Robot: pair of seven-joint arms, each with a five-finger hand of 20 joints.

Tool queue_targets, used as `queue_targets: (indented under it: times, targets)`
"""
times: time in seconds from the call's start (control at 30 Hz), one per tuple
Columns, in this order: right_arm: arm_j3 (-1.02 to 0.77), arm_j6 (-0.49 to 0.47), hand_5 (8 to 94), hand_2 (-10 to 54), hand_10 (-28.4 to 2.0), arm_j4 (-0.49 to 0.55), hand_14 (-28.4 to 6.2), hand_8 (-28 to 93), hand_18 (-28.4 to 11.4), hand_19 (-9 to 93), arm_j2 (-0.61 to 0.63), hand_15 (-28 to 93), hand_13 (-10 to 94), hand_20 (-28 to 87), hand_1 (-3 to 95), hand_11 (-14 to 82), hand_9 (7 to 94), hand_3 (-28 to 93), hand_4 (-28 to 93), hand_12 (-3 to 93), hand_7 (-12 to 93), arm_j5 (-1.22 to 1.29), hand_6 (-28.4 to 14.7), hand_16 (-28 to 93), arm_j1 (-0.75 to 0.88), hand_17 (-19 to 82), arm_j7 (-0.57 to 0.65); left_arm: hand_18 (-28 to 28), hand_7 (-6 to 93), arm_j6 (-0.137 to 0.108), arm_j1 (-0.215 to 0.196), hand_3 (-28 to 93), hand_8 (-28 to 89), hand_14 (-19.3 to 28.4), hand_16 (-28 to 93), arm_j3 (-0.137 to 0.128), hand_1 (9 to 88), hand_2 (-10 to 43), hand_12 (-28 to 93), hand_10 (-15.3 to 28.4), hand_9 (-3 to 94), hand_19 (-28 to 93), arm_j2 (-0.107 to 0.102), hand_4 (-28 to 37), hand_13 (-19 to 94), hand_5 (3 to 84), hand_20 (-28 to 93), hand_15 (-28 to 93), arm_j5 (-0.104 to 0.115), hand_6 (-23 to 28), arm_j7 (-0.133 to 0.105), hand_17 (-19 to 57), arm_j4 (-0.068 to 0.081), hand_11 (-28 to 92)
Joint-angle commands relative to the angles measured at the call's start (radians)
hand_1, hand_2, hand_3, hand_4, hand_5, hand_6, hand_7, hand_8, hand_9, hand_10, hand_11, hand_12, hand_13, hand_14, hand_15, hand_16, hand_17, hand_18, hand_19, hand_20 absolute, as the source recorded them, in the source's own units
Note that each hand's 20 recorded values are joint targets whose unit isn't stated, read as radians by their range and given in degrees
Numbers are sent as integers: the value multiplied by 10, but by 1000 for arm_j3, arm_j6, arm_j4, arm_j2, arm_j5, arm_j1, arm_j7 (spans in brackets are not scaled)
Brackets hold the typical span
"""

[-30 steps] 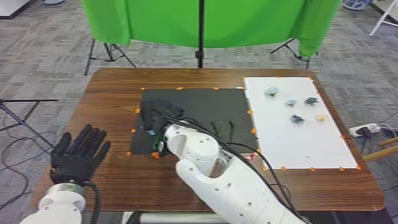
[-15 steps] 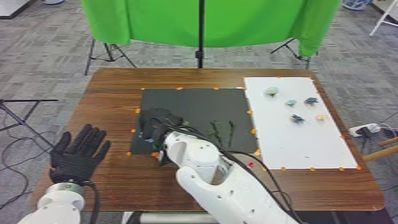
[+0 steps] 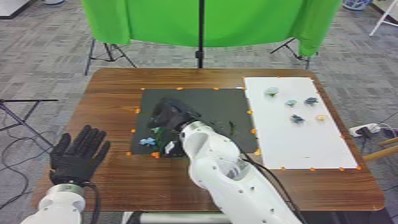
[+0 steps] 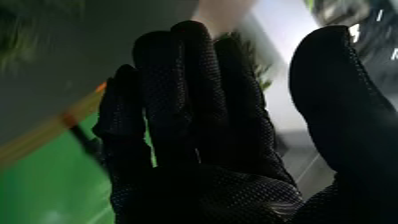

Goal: Arrange flowers

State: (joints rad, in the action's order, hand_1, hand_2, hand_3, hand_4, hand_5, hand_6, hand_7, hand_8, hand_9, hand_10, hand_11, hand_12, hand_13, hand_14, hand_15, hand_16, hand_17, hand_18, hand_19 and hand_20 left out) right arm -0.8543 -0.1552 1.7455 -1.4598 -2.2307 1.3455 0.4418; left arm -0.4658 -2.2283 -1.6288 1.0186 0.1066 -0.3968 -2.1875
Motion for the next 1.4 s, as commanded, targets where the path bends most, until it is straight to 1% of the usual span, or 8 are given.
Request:
queue_targets:
  times: [0.03,0.3,0.53,0.8,0.93,1.03,1.2,1.4]
  targets:
    - [-288,163,621,-91,-170,152,-143,-108,-222,812,213,613,581,388,388,205,672,779,-281,180,120,-83,-43,236,106,278,-15,130,155,19,-36,745,-106,131,-68,-8,246,188,99,145,407,384,26,-283,330,475,132,311,-3,95,-19,-53,-6,259]
    - [-617,52,560,-95,-172,231,-147,-108,-196,684,392,386,457,319,395,132,547,823,-281,157,122,-152,-40,172,303,196,23,130,156,18,-63,743,-106,130,-68,-31,250,183,99,145,407,384,28,-283,330,474,132,308,-3,94,-34,-53,-15,257]
    - [-754,-2,534,-95,-164,199,-149,-111,-189,670,397,326,410,311,392,113,500,827,-282,155,127,-149,-37,183,365,171,-31,130,154,21,-57,742,-106,129,-67,-31,250,183,99,145,405,383,19,-283,329,472,132,306,-9,94,-18,-53,-12,256]
    - [-710,-86,491,-95,-137,154,-132,-112,-186,662,380,298,422,318,400,91,472,815,-283,151,132,-192,-23,199,338,163,-72,130,156,4,-33,742,-106,130,-65,-21,249,183,100,145,405,381,21,-283,329,472,132,306,-13,93,1,-53,2,256]
    - [-692,-114,486,-95,-134,92,-128,-113,-187,668,362,291,429,329,405,83,471,802,-283,152,131,-244,-19,208,309,167,-87,130,155,14,-17,743,-107,130,-65,-13,249,183,100,145,404,381,16,-283,329,472,133,306,-25,93,1,-53,19,256]
    - [-669,-149,484,-95,-131,60,-125,-114,-188,676,358,287,430,337,409,77,468,793,-283,152,132,-310,-18,213,291,169,-52,130,154,20,-12,742,-106,129,-65,-15,248,182,100,144,404,381,14,-283,328,471,133,304,-30,93,-4,-54,20,256]
    - [-637,-120,487,-95,-128,16,-117,-114,-185,704,357,286,444,356,465,78,470,796,-282,154,134,-327,-17,217,288,196,-4,130,153,46,-13,742,-106,129,-64,-12,247,182,100,144,403,380,14,-283,328,470,133,303,-68,93,2,-53,29,255]
    - [-612,-40,584,-95,-117,-24,-78,-136,-173,754,351,319,580,376,557,166,602,768,-283,170,183,-347,1,250,315,286,-21,130,150,48,-18,744,-105,127,-62,-11,247,180,101,142,398,372,19,-283,324,464,131,293,-63,91,5,-53,24,248]
